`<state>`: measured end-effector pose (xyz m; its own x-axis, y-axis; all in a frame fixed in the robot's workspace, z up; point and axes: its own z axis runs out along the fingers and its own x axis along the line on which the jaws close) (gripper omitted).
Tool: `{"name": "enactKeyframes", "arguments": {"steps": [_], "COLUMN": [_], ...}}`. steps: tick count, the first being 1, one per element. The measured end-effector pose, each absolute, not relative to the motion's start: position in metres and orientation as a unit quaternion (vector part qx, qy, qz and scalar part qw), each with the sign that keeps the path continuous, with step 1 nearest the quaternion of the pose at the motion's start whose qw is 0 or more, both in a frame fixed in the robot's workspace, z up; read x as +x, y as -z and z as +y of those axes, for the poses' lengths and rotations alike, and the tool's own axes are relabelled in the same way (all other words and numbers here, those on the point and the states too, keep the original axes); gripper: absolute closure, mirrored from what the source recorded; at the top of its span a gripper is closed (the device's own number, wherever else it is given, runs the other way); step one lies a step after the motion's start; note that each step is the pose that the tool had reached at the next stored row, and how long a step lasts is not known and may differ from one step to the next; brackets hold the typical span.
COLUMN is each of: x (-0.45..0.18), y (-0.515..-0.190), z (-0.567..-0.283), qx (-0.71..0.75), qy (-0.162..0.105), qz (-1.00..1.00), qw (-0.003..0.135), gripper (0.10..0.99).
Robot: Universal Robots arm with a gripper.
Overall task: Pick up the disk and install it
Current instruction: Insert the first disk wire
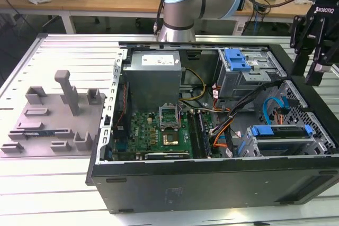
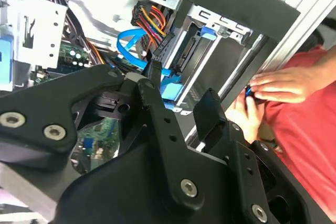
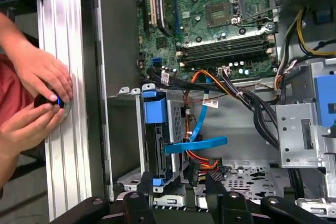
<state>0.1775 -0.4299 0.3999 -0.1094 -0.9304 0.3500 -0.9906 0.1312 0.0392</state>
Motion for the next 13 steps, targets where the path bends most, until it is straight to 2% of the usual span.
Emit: {"name": "enactKeyframes", "arguments": {"steps": [5, 10, 13], "x": [0.1786, 0.1809, 0.1810], "y": [-0.3971, -0.3967, -0.3946], "z": [-0.4299, -0.4299, -0.4299], "qx": [0.632, 0.628, 0.620], "qy": [-0.104, -0.123, -0.126], "qz": [-0.755, -0.759, -0.765], "qw": [0.144, 0.121, 0.118], "gripper": [0.565, 0.565, 0.565]}}
